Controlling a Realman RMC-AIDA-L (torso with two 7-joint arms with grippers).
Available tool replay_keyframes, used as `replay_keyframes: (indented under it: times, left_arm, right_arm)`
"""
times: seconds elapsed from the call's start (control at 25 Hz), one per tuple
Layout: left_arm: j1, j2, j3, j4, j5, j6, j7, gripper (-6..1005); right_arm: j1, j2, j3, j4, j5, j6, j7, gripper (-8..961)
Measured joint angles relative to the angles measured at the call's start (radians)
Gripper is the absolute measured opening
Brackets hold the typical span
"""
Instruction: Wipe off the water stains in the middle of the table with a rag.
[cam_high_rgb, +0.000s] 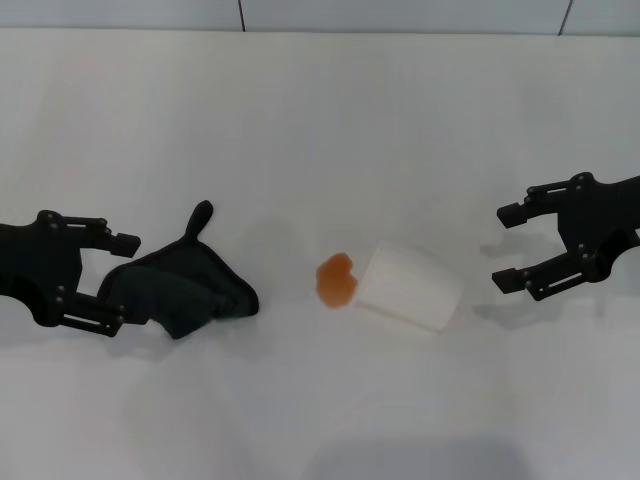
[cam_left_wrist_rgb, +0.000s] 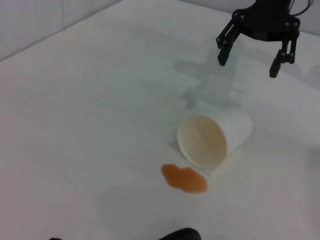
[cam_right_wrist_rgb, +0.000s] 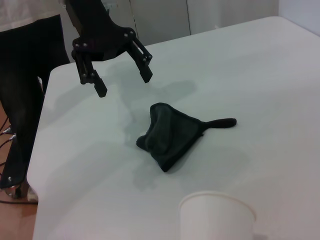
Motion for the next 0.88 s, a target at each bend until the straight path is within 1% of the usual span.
replay_keyframes:
  times: [0.32,0.6,0.68,0.88]
  left_arm:
    - [-0.001,-0.002,0.0,0.002,0.002,0.003,0.0,875]
    - [-0.002,0.001,0.0,0.0,0.004,0.007,0.0,875]
    - [-0.003,0.003,0.0,0.0,0.004,0.007,-0.002,875]
    - [-0.009,0.004,0.0,0.0,0.016,0.009,-0.006,875]
  right_arm:
    - [0.0,0.002,0.0,0.004,-0.001,0.007,-0.001,865]
    - [0.004,0.007,-0.016,-0.023,-0.008,-0.001,0.077,861]
    - [0.005,0.009,-0.031,-0.032,-0.013,-0.005,0.109,860]
    - [0.008,0.009,-0.115,-0.088,-0.037,0.008,0.235,858]
